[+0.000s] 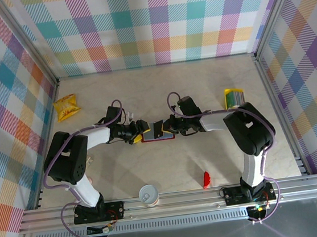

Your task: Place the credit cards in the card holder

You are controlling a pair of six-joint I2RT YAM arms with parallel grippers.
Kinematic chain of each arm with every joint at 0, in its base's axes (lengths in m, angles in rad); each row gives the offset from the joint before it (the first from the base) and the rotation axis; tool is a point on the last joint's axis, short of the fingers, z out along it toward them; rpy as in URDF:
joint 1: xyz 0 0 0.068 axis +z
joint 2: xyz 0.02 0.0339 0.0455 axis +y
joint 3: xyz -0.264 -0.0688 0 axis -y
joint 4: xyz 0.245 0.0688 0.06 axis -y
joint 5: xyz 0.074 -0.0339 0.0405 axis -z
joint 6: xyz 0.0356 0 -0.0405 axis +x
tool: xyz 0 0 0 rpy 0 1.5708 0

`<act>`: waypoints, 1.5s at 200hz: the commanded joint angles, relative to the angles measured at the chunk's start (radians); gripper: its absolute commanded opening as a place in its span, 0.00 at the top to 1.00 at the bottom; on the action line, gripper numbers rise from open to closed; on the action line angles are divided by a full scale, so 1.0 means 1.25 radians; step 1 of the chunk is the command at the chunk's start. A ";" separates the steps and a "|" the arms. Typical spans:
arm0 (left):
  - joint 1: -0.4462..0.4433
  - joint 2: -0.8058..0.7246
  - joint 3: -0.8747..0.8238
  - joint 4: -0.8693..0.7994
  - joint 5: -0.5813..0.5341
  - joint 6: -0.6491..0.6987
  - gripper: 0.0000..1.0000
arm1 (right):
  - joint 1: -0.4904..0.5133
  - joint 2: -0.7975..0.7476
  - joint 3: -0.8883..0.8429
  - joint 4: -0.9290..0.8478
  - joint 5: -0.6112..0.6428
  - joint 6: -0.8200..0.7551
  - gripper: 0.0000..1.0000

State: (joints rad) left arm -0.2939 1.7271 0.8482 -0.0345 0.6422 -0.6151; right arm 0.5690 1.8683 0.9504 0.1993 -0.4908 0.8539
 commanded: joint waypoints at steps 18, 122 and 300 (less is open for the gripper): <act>-0.005 0.019 0.015 -0.023 -0.008 0.014 0.31 | -0.005 0.015 0.033 -0.043 -0.001 -0.009 1.00; -0.007 0.030 0.020 -0.024 -0.004 0.015 0.31 | -0.002 0.043 0.077 -0.148 0.017 -0.053 1.00; -0.015 0.043 0.020 -0.028 -0.009 0.019 0.31 | 0.011 0.091 0.158 -0.263 0.017 -0.108 1.00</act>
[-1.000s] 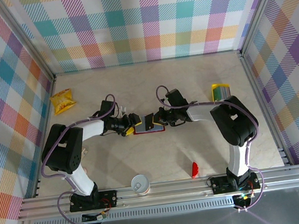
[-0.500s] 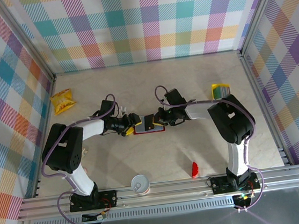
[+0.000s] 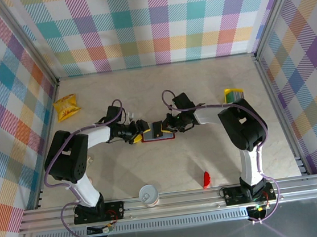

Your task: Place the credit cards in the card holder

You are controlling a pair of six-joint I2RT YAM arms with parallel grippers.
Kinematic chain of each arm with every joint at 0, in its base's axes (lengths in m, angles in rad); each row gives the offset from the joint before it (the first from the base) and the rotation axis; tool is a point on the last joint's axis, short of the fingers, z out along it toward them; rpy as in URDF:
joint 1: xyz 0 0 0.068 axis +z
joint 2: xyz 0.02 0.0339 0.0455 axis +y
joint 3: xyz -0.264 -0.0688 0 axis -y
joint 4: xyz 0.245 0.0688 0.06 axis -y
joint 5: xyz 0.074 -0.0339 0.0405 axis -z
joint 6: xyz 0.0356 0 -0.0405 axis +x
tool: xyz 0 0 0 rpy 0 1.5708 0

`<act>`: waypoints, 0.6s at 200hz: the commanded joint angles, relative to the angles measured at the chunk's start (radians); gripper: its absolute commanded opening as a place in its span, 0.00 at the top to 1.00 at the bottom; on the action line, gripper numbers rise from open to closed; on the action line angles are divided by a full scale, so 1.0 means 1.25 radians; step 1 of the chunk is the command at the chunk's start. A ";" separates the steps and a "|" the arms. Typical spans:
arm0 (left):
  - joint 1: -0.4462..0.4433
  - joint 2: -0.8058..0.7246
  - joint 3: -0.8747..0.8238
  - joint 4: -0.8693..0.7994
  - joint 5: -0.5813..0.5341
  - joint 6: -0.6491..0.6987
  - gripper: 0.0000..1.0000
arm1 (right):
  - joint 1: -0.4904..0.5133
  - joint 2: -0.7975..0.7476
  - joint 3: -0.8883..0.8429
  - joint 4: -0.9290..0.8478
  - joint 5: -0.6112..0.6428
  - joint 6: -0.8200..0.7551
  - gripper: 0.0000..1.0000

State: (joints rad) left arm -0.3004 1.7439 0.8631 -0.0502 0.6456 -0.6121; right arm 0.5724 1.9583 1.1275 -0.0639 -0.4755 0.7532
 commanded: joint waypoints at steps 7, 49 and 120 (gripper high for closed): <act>-0.010 0.030 0.009 -0.015 -0.012 0.016 0.31 | 0.008 0.021 0.019 -0.054 0.004 -0.028 1.00; -0.010 0.030 0.010 -0.016 -0.011 0.018 0.31 | 0.016 0.032 0.046 -0.082 0.002 -0.043 1.00; -0.011 0.027 0.007 -0.018 -0.011 0.020 0.31 | 0.036 0.067 0.096 -0.104 -0.009 -0.041 1.00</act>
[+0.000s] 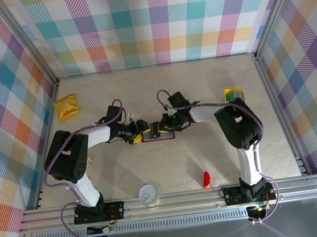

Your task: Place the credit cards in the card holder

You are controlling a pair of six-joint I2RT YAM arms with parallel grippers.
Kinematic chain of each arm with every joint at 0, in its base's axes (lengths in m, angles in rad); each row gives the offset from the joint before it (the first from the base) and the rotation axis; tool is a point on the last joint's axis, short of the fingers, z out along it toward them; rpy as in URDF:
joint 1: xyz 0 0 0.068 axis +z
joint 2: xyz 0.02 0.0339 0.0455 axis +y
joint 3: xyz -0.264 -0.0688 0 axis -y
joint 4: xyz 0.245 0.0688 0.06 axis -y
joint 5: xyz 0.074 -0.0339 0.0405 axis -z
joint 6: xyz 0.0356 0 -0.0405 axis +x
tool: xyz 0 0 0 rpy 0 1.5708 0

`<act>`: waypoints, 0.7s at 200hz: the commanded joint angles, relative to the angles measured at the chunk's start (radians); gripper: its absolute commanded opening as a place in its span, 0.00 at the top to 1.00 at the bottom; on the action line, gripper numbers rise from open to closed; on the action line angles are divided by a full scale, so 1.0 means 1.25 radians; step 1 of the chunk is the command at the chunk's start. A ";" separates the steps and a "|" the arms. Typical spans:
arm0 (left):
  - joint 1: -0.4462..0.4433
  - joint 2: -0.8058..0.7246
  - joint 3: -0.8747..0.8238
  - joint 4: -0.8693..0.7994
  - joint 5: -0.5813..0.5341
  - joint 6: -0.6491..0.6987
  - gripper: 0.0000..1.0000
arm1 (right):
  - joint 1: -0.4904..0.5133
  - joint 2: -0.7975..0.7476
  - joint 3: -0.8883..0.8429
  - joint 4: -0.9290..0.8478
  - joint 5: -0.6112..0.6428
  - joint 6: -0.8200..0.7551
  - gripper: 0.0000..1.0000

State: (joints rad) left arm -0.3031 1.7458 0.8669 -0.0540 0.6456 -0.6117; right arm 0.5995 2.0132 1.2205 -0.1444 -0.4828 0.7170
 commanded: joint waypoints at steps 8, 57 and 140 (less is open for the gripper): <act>-0.010 0.026 0.003 -0.014 -0.011 0.019 0.31 | 0.016 0.024 0.025 -0.042 -0.003 -0.011 1.00; -0.010 0.020 -0.004 -0.010 -0.015 0.017 0.32 | 0.017 0.003 0.031 -0.039 -0.013 0.011 0.84; -0.010 0.010 -0.016 0.002 -0.024 0.004 0.34 | 0.023 -0.126 0.035 -0.176 0.135 0.033 0.59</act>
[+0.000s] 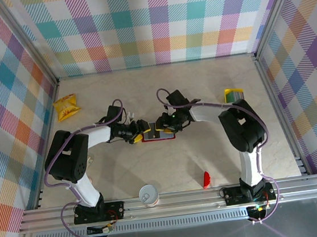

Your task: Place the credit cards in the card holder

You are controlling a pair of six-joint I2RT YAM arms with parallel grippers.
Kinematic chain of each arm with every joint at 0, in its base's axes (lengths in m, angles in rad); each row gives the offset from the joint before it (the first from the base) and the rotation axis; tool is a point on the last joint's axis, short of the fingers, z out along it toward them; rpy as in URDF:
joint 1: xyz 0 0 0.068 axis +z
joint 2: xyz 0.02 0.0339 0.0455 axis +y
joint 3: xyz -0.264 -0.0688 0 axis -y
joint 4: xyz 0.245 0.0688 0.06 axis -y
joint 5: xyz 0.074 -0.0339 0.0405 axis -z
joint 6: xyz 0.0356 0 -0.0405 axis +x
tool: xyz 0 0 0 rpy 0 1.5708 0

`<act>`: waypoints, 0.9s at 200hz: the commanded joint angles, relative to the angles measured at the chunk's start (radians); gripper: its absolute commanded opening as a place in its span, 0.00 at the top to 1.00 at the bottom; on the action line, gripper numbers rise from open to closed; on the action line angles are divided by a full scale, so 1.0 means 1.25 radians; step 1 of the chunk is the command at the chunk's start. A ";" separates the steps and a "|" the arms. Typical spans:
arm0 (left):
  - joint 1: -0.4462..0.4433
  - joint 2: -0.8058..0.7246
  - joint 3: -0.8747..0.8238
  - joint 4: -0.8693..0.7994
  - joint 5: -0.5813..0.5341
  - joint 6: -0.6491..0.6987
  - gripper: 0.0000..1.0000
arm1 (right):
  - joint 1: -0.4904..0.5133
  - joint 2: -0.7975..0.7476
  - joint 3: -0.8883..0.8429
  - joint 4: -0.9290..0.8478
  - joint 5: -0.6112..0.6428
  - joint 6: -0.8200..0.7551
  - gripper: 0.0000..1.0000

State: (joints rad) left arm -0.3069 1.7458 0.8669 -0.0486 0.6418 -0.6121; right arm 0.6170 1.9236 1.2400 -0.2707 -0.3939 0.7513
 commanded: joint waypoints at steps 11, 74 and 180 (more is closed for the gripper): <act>-0.007 0.007 -0.017 0.004 -0.021 0.000 0.36 | 0.014 -0.053 0.037 -0.106 0.082 0.001 0.62; -0.007 0.000 -0.022 0.006 -0.028 -0.007 0.55 | 0.046 0.033 0.153 -0.198 0.127 -0.027 0.69; -0.007 0.004 -0.029 0.012 -0.030 -0.004 0.63 | 0.058 0.129 0.225 -0.235 0.119 -0.041 0.69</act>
State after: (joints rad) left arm -0.3119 1.7458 0.8532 -0.0460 0.6083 -0.6197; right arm 0.6811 2.0605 1.4803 -0.5415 -0.2428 0.7166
